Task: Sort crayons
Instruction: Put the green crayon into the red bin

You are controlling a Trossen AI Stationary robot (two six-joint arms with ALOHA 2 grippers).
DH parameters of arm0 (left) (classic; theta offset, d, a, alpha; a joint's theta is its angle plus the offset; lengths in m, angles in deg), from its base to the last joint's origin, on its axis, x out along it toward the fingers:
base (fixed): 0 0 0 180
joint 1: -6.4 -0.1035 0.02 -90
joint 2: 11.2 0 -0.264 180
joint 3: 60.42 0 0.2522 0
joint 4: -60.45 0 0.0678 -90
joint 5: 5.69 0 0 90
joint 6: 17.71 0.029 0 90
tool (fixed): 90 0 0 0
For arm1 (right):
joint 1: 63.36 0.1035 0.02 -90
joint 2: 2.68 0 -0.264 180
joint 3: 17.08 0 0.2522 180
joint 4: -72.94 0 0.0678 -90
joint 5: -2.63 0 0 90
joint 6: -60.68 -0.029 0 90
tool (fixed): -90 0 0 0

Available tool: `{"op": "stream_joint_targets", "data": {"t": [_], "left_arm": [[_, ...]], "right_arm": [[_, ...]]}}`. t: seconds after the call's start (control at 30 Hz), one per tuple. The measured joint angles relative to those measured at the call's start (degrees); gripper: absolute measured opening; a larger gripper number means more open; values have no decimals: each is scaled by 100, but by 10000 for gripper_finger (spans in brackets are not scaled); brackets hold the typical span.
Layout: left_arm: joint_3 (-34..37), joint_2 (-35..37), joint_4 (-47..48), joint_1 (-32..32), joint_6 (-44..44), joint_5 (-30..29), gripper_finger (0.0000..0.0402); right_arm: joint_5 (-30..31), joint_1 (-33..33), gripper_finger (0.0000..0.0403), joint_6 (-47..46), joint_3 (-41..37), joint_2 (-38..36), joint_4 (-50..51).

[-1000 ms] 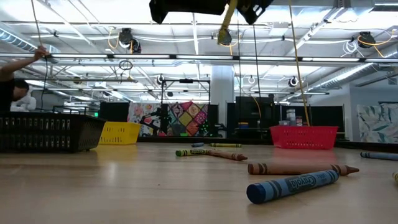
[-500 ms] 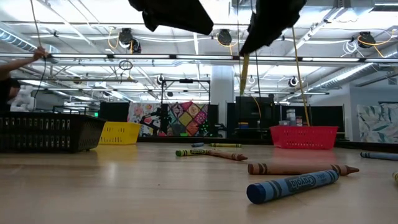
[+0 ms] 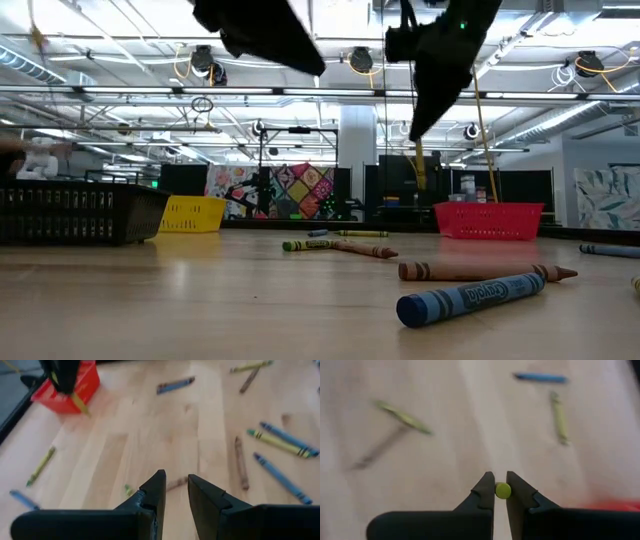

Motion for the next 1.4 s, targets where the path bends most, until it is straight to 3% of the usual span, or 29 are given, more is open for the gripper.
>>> {"op": "stream_joint_targets", "data": {"t": [0.33,0.9,1.4], "left_arm": [[0,0,685,-65,-640,-88,87],[0,0,979,-101,-682,-103,87],[0,0,952,-101,-684,-102,87]], "right_arm": [[32,-1325,4,254,0,-418,821],[-196,-3116,4,657,0,-597,1472],[-501,-3463,7,868,0,47,1573]]}}
